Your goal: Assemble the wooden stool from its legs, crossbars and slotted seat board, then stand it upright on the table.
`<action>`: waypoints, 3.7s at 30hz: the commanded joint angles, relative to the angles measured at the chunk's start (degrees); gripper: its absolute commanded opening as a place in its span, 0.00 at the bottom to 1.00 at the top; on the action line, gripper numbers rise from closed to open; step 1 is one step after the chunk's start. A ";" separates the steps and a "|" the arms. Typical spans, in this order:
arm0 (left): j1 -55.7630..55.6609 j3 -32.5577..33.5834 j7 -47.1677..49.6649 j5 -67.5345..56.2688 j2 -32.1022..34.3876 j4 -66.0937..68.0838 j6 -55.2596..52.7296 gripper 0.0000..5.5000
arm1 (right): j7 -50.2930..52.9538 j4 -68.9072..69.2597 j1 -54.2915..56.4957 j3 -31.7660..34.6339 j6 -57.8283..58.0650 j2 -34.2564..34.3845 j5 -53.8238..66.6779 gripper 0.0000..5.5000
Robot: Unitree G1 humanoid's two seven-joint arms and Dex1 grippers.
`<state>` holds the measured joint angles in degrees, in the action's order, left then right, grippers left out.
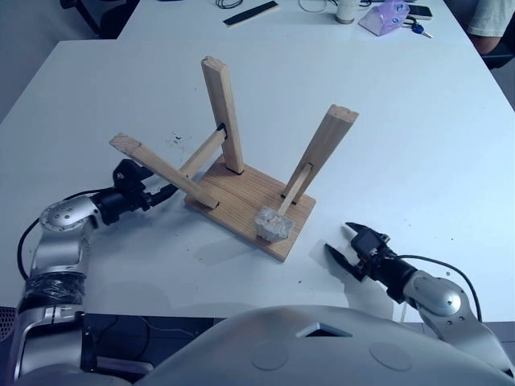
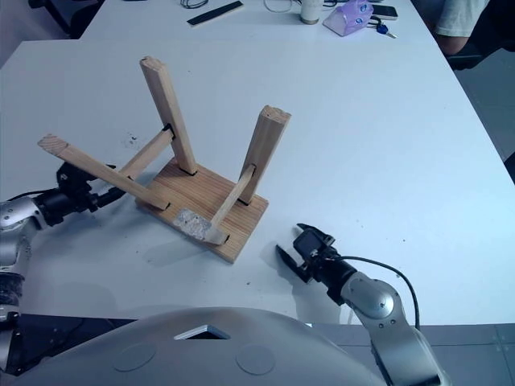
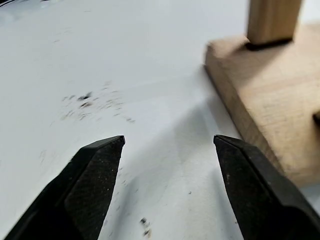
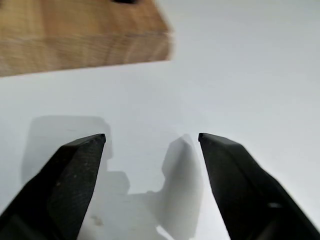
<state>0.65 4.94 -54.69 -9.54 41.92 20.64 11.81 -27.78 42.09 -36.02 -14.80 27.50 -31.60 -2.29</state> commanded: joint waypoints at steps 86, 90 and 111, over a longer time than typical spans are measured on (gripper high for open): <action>5.30 -7.51 -8.03 4.69 2.15 -16.18 1.87 0.60 | -5.96 -11.14 1.74 14.88 -11.72 -5.43 14.77 0.63; 4.12 -10.12 -4.65 8.47 0.28 -11.04 5.68 0.57 | -5.92 -12.12 3.70 12.77 -11.89 -4.36 13.05 0.63; 11.07 -3.82 -3.04 -13.35 3.28 -43.95 -20.80 0.52 | -7.66 14.59 -0.73 18.07 -0.01 -6.45 24.38 0.63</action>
<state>11.41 0.42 -58.54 -18.25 45.86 -17.04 -6.15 -33.21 48.37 -36.76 2.35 26.66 -37.65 15.62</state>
